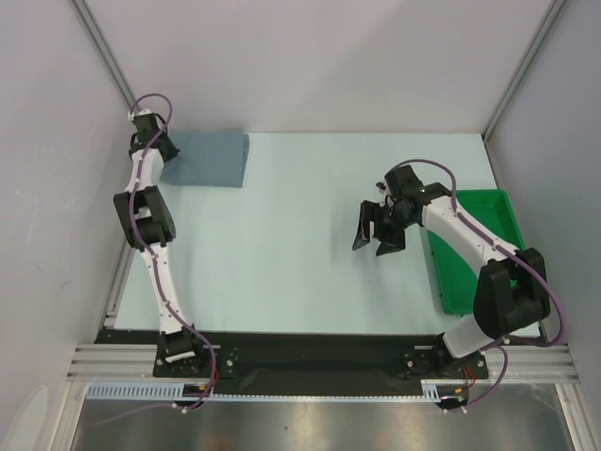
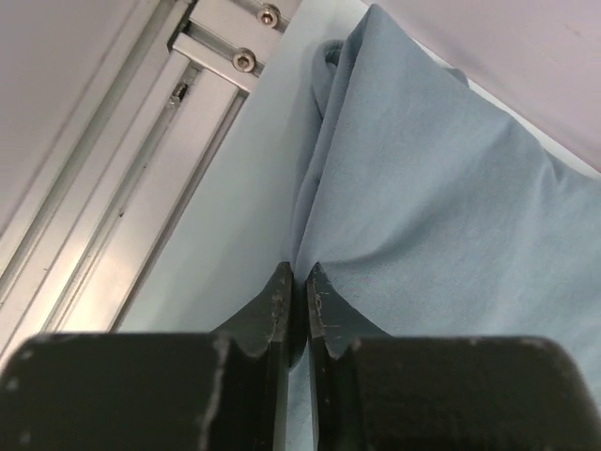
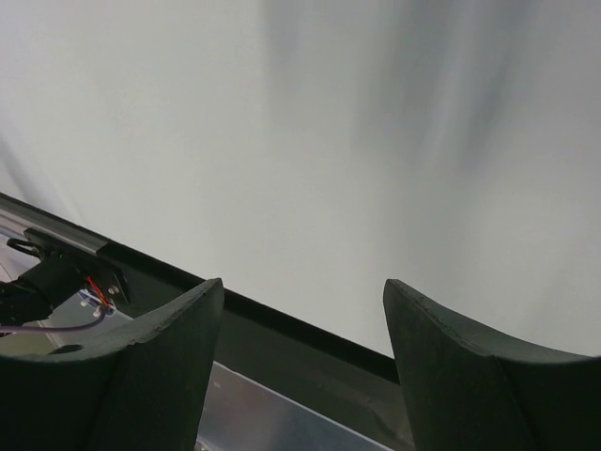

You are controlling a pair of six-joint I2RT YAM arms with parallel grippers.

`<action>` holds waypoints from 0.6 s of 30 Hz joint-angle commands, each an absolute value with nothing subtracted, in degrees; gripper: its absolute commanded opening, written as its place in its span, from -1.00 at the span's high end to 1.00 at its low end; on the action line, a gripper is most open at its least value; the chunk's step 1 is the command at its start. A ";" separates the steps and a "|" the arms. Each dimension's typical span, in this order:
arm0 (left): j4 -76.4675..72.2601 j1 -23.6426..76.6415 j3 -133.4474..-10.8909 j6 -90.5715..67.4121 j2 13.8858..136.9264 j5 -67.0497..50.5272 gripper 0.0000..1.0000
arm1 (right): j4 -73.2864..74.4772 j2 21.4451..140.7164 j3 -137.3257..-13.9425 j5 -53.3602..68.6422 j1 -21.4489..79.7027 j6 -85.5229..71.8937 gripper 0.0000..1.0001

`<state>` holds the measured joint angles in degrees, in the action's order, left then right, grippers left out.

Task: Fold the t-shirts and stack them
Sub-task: Neatly place the folded tshirt to the corner

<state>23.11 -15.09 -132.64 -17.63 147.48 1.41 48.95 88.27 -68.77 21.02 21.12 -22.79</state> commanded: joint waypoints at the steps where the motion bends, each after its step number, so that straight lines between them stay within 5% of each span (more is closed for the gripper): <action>1: 21.26 -16.17 -135.25 -17.58 143.34 3.78 0.79 | 48.08 84.90 -67.86 21.27 20.83 -24.17 -0.50; 4: 21.18 -16.17 -134.66 -17.23 143.18 4.13 0.42 | 47.64 84.11 -66.80 21.36 20.83 -24.96 -0.50; 5: 21.18 -16.17 -134.65 -17.23 142.83 4.65 -0.08 | 47.46 83.94 -66.62 21.53 20.83 -25.05 -0.50; 6: 21.18 -16.17 -134.47 -17.31 142.56 5.44 -0.14 | 47.29 83.76 -66.53 21.79 20.83 -25.31 -0.50; 18: 21.79 -14.86 -127.19 -19.51 128.00 4.93 -0.16 | 49.13 82.44 -68.02 21.62 20.83 -25.67 -0.50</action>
